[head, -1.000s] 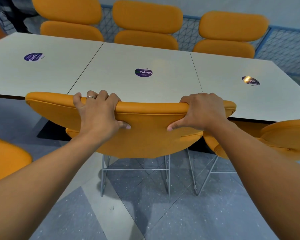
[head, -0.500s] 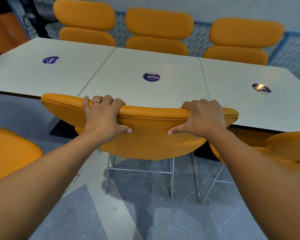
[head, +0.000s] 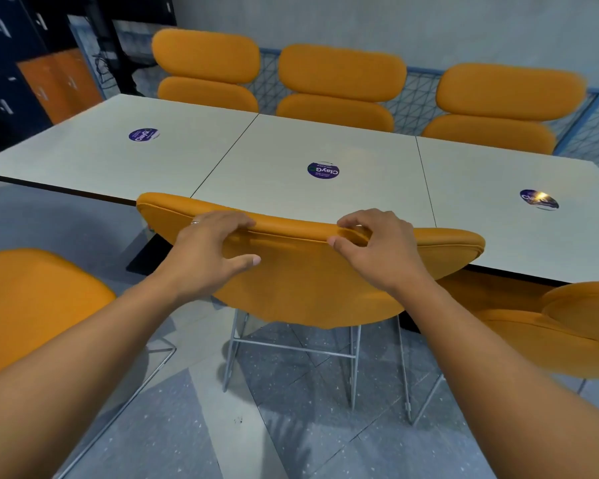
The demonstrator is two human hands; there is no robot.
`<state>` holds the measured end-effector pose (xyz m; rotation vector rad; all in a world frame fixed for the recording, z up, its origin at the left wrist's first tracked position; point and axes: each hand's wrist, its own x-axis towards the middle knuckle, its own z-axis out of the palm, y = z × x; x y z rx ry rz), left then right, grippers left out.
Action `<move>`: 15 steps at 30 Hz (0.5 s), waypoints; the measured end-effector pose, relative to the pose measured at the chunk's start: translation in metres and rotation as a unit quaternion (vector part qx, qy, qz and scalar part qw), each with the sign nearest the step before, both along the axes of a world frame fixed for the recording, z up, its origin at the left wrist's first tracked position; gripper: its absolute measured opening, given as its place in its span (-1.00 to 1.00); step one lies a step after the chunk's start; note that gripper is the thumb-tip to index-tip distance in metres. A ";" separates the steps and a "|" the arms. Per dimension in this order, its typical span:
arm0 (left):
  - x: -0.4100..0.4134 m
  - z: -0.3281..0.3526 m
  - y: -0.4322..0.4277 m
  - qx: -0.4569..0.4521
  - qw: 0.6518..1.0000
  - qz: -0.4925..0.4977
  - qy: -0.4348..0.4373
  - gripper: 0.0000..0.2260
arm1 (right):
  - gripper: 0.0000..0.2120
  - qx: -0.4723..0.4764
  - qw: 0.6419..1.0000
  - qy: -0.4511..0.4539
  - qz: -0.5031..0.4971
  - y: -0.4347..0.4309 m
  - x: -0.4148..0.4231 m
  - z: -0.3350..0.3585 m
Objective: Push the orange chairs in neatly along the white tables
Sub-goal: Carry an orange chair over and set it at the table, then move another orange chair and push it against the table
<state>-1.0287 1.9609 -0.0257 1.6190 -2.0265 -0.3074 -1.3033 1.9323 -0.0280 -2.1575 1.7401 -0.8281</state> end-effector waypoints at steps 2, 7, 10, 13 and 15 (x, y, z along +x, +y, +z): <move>0.011 0.002 0.012 0.009 1.000 0.010 0.025 -0.57 | -0.74 -0.011 0.998 -0.044 0.032 0.011 0.019 0.003; 0.055 0.000 0.058 0.052 0.997 0.035 0.049 -0.70 | -0.74 0.061 0.992 -0.024 0.106 0.039 0.072 -0.004; 0.088 -0.006 0.093 0.062 0.995 0.058 0.058 -0.73 | -0.72 0.101 0.985 0.020 0.136 0.058 0.102 -0.022; 0.127 -0.013 0.134 0.069 0.993 0.081 0.059 -0.73 | -0.70 0.147 0.973 0.056 0.167 0.087 0.135 -0.041; 0.152 -0.018 0.160 0.086 0.990 0.090 0.059 -0.74 | -0.71 0.169 0.966 0.068 0.182 0.107 0.156 -0.052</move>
